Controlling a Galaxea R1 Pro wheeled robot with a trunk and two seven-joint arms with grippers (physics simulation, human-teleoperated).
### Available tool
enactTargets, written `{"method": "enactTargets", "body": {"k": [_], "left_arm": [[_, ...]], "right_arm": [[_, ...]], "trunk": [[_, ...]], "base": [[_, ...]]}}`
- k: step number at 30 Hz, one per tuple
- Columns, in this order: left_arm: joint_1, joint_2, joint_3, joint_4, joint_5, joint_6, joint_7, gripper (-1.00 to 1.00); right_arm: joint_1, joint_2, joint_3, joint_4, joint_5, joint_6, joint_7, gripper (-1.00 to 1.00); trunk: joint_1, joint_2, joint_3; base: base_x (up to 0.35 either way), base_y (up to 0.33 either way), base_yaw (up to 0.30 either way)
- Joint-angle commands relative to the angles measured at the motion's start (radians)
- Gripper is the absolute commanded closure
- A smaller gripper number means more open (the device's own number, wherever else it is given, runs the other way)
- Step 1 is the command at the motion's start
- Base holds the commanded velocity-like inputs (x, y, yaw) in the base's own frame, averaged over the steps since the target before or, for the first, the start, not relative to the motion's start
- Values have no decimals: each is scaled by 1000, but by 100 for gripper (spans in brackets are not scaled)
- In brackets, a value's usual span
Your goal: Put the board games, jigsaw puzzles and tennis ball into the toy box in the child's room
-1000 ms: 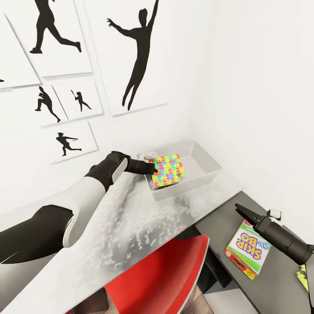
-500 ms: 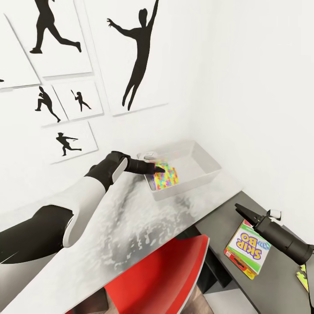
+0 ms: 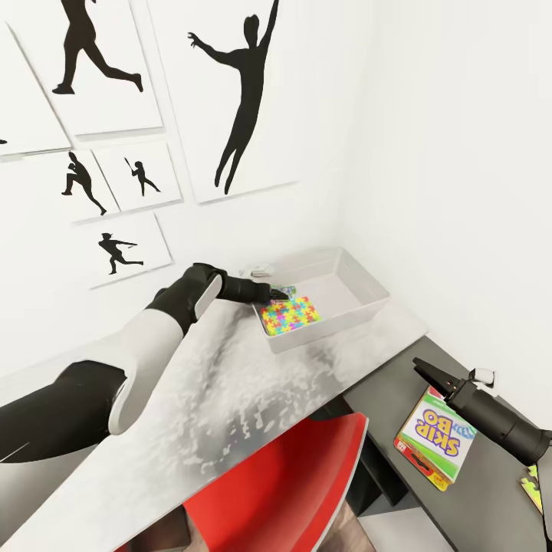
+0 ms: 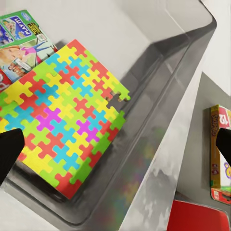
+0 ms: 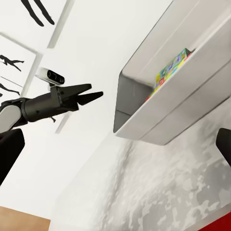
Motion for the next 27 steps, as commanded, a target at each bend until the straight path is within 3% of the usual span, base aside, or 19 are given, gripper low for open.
{"method": "enactTargets", "body": {"k": [1, 6, 8, 13, 16, 19, 24, 27], "left_arm": [[-1, 4, -5, -8, 10, 8, 2, -100], [-1, 32, 4, -71, 11, 18, -6, -100], [-1, 47, 35, -97, 12, 28, -10, -100], [-1, 101, 162, -118, 13, 80, -29, -100], [-2, 128, 229, -134, 11, 124, -96, -100], [-2, 152, 241, -163, 8, 162, -147, -100], [-2, 237, 249, -214, 10, 231, -248, -100], [-1, 298, 252, -224, 10, 256, -351, -100]], "right_arm": [[-1, 0, -1, 0, 1, 4, 3, -100], [-1, 0, -1, 0, 1, 4, 3, -100], [-1, 0, -1, 0, 1, 4, 3, -100], [-1, 0, -1, 0, 1, 4, 3, -100], [-1, 0, -1, 0, 1, 4, 3, -100], [-1, 0, -1, 1, 1, 3, 3, -100], [-1, 0, 0, 0, 1, 3, 3, -100], [-1, 0, 0, 0, 1, 2, 3, -100]], "trunk": [[1, -2, -2], [1, -2, -2], [1, -2, -2], [1, -2, -2], [1, -2, -2], [1, -2, -2], [1, -2, -2], [1, -2, -2]], "base": [[0, 0, 0], [0, 0, 0], [0, 0, 0], [0, 0, 0], [0, 0, 0], [0, 0, 0], [0, 0, 0], [0, 0, 0]]}}
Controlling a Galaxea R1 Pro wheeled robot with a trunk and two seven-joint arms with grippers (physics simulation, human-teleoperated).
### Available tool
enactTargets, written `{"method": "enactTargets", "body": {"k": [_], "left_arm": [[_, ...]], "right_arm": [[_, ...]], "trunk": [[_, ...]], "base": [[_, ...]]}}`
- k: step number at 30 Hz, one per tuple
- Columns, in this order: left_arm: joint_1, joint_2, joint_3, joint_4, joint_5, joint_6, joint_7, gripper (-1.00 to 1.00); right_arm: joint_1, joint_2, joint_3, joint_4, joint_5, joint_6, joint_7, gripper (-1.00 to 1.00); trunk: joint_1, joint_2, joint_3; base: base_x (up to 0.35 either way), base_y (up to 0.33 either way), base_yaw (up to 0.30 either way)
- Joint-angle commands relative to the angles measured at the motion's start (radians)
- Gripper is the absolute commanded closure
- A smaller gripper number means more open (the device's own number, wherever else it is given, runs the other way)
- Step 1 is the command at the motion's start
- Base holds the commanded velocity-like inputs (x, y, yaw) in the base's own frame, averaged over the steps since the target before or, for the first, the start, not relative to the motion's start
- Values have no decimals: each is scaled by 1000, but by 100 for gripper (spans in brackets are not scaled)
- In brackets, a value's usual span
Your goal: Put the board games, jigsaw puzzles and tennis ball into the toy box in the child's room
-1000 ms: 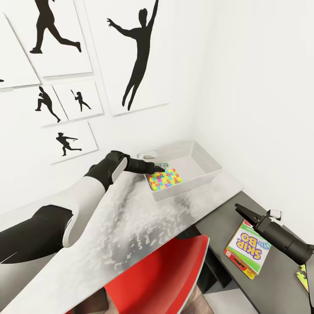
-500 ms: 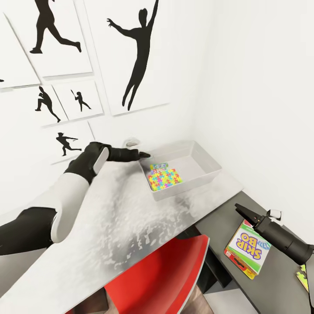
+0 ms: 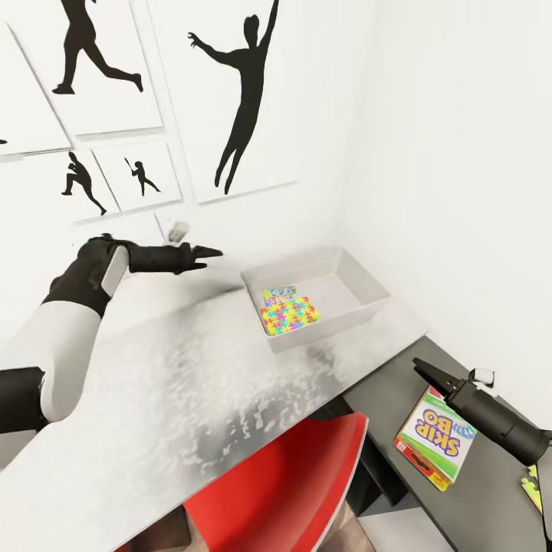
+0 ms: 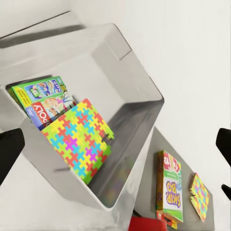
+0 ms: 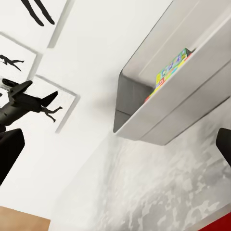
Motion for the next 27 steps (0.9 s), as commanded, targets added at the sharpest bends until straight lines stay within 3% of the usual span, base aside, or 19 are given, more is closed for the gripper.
{"method": "enactTargets", "body": {"k": [1, 4, 6, 7, 11, 22, 25, 27], "left_arm": [[-1, 14, 2, -1, 1, 8, -29, -100], [6, 67, 2, -3, 0, 17, -161, -100], [14, 85, 2, -4, -2, 19, -232, -100], [17, 92, 2, -4, -4, 20, -270, -100], [28, 101, 1, -4, -6, 21, -321, -100], [39, 97, -20, -4, -13, 18, -327, -100], [40, 92, -49, -4, -19, 18, -291, -100], [41, 79, -80, -4, -24, 20, -220, -100]], "right_arm": [[-1, 0, -1, 0, 1, 4, 3, -100], [-1, 0, -1, -1, 1, 3, 3, -100], [-1, 0, -1, -1, 1, 3, 2, -100], [-1, 0, -1, -1, 1, 3, 2, -100], [-1, 0, -1, 0, 1, 3, 2, -100], [-1, 0, 0, -1, 2, 1, 1, -100], [-1, 1, 0, -1, 2, -1, 1, -100], [-1, 1, 2, -2, 2, -2, -1, -100]], "trunk": [[1, -2, -2], [1, -2, -2], [1, -2, -2], [1, -2, -2], [1, -2, -2], [1, -2, -2], [1, -2, -2], [1, -2, -2]], "base": [[0, 0, 0], [0, 0, 0], [0, 0, 0], [0, 0, 0], [0, 0, 0], [0, 0, 0], [0, 0, 0], [0, 0, 0]]}}
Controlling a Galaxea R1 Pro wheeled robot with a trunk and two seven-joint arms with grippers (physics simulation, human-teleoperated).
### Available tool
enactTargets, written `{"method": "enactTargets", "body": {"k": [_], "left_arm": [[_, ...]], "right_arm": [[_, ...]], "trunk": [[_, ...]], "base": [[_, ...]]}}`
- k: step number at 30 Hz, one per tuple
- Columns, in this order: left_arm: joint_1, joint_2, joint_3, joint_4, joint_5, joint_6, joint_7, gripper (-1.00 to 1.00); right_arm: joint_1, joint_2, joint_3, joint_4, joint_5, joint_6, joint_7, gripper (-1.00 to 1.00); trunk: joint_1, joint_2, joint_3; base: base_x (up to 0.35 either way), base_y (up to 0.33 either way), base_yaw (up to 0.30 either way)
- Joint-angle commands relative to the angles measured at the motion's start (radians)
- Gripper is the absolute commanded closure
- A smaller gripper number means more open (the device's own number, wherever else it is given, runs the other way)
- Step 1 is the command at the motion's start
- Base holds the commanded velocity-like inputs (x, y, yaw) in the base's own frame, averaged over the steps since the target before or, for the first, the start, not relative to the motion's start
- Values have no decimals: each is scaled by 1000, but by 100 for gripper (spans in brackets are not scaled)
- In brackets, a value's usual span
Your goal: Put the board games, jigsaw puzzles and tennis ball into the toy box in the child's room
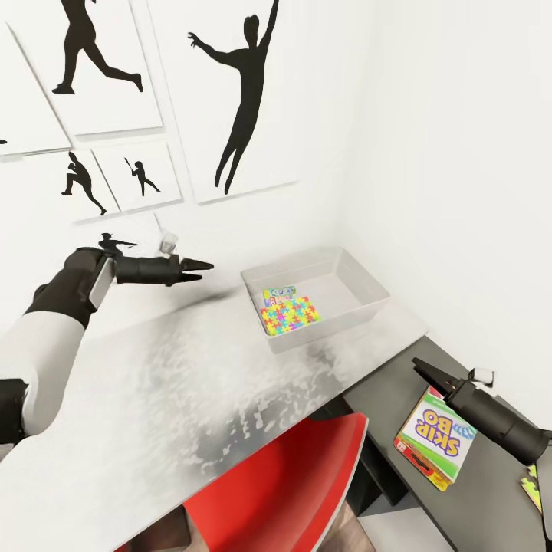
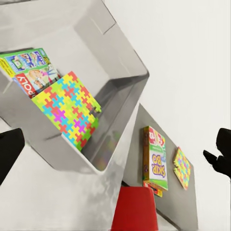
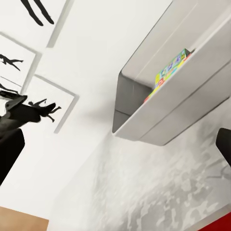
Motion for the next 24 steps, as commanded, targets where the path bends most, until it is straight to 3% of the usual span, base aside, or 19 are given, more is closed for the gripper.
{"method": "enactTargets", "body": {"k": [1, 5, 9, 14, 19, 24], "left_arm": [[-1, -5, -9, 1, 8, 9, 23, -100], [1, -49, -24, 4, 7, 9, 163, -100], [1, -86, -27, 7, 7, 9, 256, -100], [2, -111, -28, 9, 9, 7, 360, -100], [1, -116, -28, 11, 13, 5, 406, -100], [1, -117, -27, 11, 13, 5, 415, -100]], "right_arm": [[-1, 0, 0, -1, 0, 4, 3, -100], [-1, 2, 4, -2, 1, 2, 0, -100], [-1, 7, 6, -5, 1, 0, -2, -100], [-1, 12, 8, -9, 2, 0, -13, -100], [-1, 13, 5, -11, 2, 1, -57, -100], [-1, 14, 6, -11, 2, 1, -73, -100]], "trunk": [[1, -2, -2], [1, -2, -2], [1, -2, -2], [1, -2, -2], [1, -2, -2], [1, -2, -2]], "base": [[0, 0, 0], [0, 0, 0], [0, 0, 0], [0, 0, 0], [0, 0, 0], [0, 0, 0]]}}
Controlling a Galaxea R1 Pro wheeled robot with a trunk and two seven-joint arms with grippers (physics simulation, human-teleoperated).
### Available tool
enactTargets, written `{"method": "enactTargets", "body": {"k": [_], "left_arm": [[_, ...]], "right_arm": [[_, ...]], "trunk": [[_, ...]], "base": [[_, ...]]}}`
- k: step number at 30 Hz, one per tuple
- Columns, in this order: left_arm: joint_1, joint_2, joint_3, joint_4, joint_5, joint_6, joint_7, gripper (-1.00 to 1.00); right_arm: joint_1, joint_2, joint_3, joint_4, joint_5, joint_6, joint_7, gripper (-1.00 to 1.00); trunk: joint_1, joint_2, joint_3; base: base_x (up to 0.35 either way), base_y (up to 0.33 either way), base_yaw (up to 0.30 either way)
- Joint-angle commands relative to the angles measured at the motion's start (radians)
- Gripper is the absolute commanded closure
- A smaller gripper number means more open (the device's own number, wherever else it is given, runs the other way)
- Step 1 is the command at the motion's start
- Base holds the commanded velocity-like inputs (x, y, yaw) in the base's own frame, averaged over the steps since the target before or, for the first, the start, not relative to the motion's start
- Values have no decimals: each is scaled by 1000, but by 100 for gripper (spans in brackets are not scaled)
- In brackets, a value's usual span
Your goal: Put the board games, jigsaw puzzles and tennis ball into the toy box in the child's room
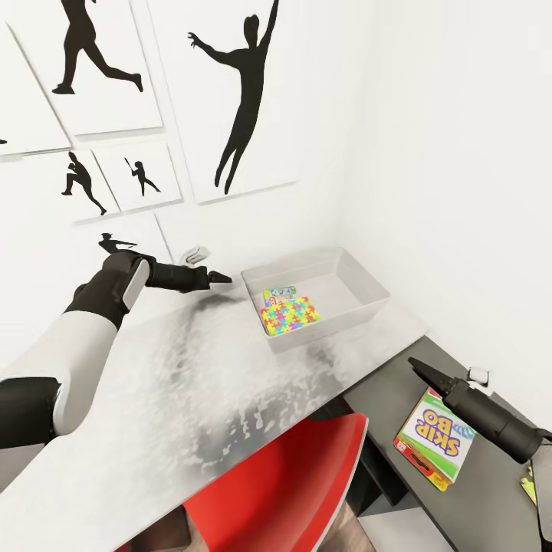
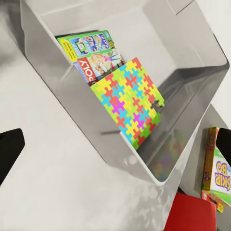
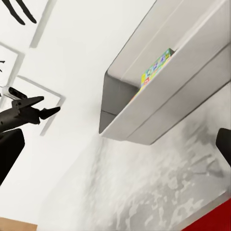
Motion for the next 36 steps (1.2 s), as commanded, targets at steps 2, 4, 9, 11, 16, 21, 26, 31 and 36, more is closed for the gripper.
{"method": "enactTargets", "body": {"k": [2, 4, 9, 11, 16, 21, 26, 31, 36], "left_arm": [[-1, 1, -6, 0, 10, 7, 5, -100], [-1, -5, -6, 0, 9, 7, 7, -100], [-1, -40, -3, 0, 5, 8, 49, -100], [-1, -65, 1, 0, 7, 8, 116, -100], [-4, -100, 6, 0, 9, 10, 221, -100], [-5, -111, 22, 0, 10, 9, 254, -100], [-6, -114, 33, 0, 9, 5, 265, -100], [-15, -116, 35, -5, 10, 9, 266, -100], [-24, -116, 45, -6, 10, 12, 310, -100]], "right_arm": [[-1, 1, 1, -1, 1, 3, -4, -100], [-1, 5, 13, -4, 1, 2, -65, -100], [-18, 8, 136, -12, 0, 20, -248, -100], [-94, 12, 197, -14, -3, 64, -374, -100], [-248, 15, 270, -6, -12, 107, -570, -100], [-321, 16, 323, 5, -15, 107, -679, -100], [-342, 11, 345, 21, -17, 107, -718, -100], [-442, 15, 356, 102, -13, 107, -763, -100], [-621, 17, 435, 299, -13, 107, -838, -100]], "trunk": [[1, -2, -2], [1, -2, -2], [1, -2, -2], [1, -2, -2], [1, -2, -2], [1, -2, -2], [1, -2, -2], [1, -2, -2], [1, -2, -2]], "base": [[0, 0, 0], [0, 0, 0], [0, 0, 0], [0, 0, 0], [0, 0, 0], [0, 0, 0], [0, 0, 0], [0, 0, 0], [0, 0, 0]]}}
